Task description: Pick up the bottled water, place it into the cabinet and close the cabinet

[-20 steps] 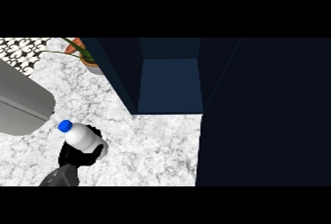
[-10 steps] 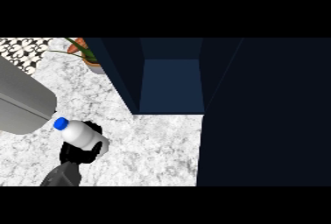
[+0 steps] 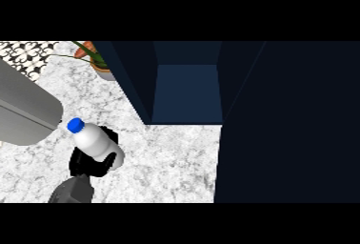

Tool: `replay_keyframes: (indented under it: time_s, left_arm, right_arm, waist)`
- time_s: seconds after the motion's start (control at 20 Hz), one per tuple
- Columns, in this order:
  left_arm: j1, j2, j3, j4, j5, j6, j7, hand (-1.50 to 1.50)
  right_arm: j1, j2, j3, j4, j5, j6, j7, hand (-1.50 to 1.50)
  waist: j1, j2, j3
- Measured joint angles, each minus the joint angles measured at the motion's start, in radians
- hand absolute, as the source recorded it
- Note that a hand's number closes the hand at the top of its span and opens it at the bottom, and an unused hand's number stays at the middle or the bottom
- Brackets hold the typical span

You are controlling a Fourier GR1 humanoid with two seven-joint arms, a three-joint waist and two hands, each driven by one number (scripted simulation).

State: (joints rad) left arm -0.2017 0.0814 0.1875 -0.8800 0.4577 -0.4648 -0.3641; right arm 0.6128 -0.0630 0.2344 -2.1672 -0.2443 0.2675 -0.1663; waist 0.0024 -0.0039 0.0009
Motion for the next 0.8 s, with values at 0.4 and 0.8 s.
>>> replay_keyframes:
  time_s: [0.4, 0.8]
  left_arm:
    - [0.027, -0.067, -0.143, -0.300, 0.013, 0.201, 0.118, 1.50]
    - [-0.079, -0.079, -0.323, -0.420, 0.005, 0.486, 0.183, 1.50]
  right_arm:
    - [-0.008, 0.011, 0.035, -0.006, 0.014, -0.025, 0.022, -1.50]
    - [-0.036, 0.019, 0.054, 0.038, 0.024, -0.030, -0.003, -1.50]
  waist:
    - [-0.003, 0.001, 0.000]
    - [-0.009, 0.002, -0.001]
